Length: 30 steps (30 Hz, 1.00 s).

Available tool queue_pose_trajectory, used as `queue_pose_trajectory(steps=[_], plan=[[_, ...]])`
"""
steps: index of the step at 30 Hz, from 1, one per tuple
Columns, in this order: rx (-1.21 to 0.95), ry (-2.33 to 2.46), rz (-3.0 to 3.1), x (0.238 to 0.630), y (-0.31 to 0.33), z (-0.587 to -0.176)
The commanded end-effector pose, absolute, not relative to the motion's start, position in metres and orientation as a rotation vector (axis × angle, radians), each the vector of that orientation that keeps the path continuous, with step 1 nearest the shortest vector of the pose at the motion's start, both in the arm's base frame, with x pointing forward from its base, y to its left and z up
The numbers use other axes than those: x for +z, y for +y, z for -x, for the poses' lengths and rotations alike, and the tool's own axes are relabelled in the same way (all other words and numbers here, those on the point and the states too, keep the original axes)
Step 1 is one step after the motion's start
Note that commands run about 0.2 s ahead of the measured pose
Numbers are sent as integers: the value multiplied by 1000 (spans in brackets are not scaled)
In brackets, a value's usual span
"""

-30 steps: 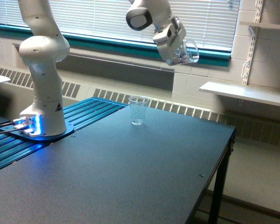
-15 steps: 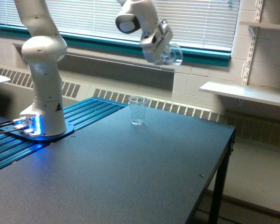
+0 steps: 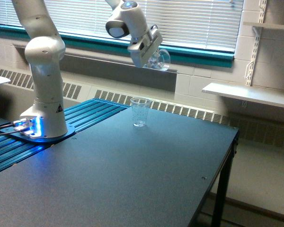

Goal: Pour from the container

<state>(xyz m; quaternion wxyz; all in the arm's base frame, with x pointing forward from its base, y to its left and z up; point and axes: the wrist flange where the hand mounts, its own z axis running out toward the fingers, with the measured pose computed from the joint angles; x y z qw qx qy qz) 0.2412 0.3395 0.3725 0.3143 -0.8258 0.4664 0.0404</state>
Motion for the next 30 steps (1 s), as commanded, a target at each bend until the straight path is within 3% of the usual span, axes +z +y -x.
queue_pose_trajectory(steps=[1, 17, 30], plan=[[132, 1309, 2157, 349, 313, -229], [256, 1380, 2166, 320, 306, -177], [300, 1446, 2095, 314, 298, -179]])
